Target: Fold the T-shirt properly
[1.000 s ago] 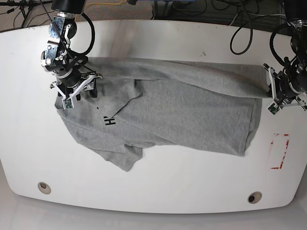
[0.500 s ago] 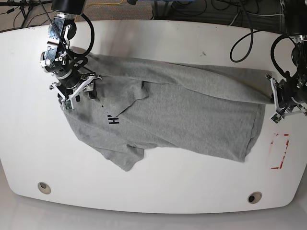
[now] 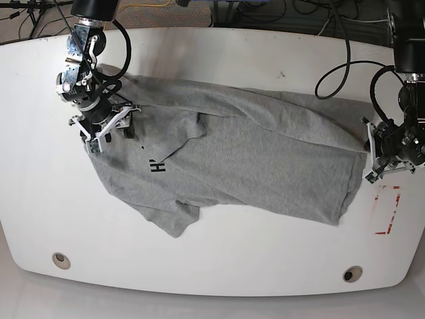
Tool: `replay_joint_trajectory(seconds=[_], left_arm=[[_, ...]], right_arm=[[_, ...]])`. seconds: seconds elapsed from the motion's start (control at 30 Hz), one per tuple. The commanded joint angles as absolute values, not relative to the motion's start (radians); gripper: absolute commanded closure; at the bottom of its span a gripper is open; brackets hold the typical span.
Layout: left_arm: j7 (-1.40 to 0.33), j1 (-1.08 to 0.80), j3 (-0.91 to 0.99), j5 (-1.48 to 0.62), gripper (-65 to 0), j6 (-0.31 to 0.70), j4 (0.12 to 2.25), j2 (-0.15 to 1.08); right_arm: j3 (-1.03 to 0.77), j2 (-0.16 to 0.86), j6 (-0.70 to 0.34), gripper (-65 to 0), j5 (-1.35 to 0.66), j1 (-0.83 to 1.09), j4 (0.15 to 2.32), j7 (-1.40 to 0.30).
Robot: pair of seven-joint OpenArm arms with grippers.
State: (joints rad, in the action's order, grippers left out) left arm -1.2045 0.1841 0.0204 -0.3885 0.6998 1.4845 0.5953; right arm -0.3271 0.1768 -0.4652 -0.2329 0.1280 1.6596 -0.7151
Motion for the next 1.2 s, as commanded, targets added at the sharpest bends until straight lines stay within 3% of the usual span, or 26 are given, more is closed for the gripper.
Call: replay_joint_trajectory(seconds=[0.0, 0.13, 0.5, 0.8, 1.07, 1.17], left_arm=[[-1.199, 0.229, 0.031, -0.386, -23.3, 0.698, 1.469, 0.619], [-1.199, 0.262, 0.033, -0.39, -32.6, 0.698, 1.449, 0.616], [-1.194, 0.303, 0.085, -0.392, -33.1, 0.698, 1.503, 0.61], [-1.0, 0.183, 0.217, -0.384, -22.6, 0.698, 1.655, 0.564], [-0.903, 0.084, 0.297, -0.389, -21.8, 0.698, 1.664, 0.561], [-0.901, 0.077, 0.3, -0.387, -21.8, 0.698, 1.661, 0.561]], right_arm=[[-0.329, 0.188, -0.469, -35.8, -0.24, 0.113, 1.681, -0.694], [-0.329, 0.188, -0.469, -35.8, -0.24, 0.107, 1.682, -0.694], [-0.331, 0.188, -0.467, -35.8, -0.242, 0.093, 1.776, -0.702], [-0.28, 0.183, -0.464, -36.3, -0.24, 0.071, 1.827, -0.76], [-0.2, 0.183, -0.463, -36.8, -0.242, 0.065, 1.724, -0.762], [-0.163, 0.183, -0.463, -41.4, -0.24, 0.062, 1.673, -0.756]])
